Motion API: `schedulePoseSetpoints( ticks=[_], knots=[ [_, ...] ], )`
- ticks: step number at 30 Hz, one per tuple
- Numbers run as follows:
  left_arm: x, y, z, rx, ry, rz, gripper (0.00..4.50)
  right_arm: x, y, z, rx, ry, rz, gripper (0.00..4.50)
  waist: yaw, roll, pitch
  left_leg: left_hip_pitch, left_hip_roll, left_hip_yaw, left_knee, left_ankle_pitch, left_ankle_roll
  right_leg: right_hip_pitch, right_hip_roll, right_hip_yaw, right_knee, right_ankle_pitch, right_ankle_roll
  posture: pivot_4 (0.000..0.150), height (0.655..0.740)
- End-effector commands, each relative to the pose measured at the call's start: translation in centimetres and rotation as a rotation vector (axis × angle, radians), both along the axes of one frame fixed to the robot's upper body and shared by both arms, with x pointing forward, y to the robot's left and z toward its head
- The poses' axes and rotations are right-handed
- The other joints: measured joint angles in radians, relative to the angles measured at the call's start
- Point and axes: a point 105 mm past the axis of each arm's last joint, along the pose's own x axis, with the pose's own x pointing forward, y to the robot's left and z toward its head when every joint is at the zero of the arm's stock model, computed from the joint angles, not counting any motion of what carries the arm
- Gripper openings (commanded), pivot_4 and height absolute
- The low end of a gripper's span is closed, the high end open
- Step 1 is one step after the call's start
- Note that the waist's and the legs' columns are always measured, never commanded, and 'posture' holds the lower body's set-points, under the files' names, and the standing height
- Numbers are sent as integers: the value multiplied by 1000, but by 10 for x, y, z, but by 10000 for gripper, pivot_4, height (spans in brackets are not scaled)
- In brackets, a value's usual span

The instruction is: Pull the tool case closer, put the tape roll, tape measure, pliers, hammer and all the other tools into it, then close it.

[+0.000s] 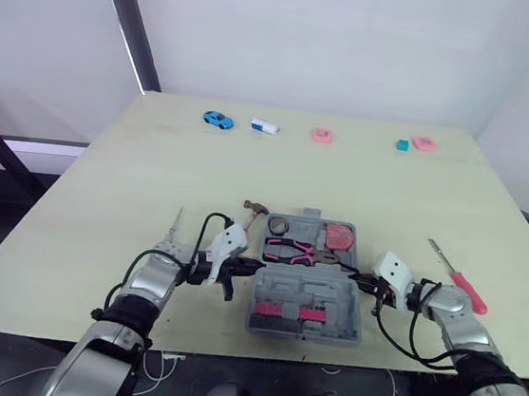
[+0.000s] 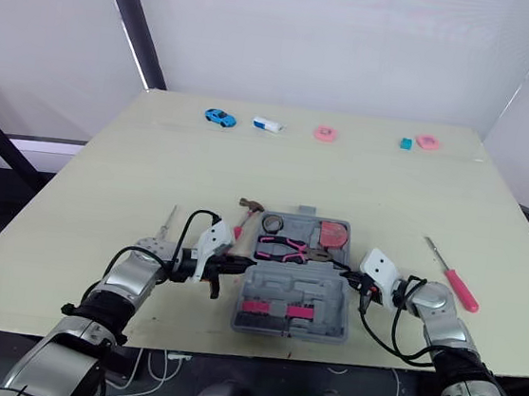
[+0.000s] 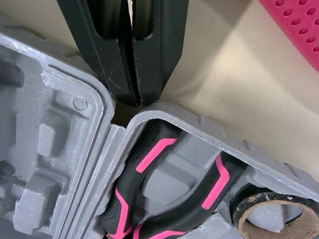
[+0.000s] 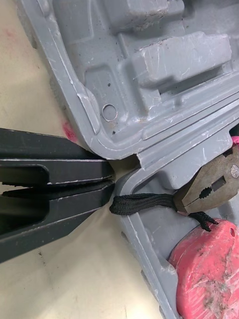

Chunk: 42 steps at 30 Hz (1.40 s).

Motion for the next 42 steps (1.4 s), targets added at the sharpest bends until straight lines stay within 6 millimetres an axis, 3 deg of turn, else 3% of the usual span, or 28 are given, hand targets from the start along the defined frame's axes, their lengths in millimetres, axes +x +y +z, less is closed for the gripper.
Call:
schedulePoseSetpoints(
  ticks=[1, 42],
  knots=[
    [3, -11, 8, -18, -45, -29, 1244, 7, 15, 15, 35, -69, 32, 942, 0, 0, 0, 0, 0, 0, 0, 0, 0, 0, 0, 0, 0, 0, 0, 1500, 7395],
    [-10, -1, 6, 21, -9, -58, 1244, 8, 32, 13, 51, -52, 78, 942, -6, 0, 0, 0, 1, 0, -1, 0, 0, 0, 1, 1, -1, 0, 0, 1500, 7395]
  ],
)
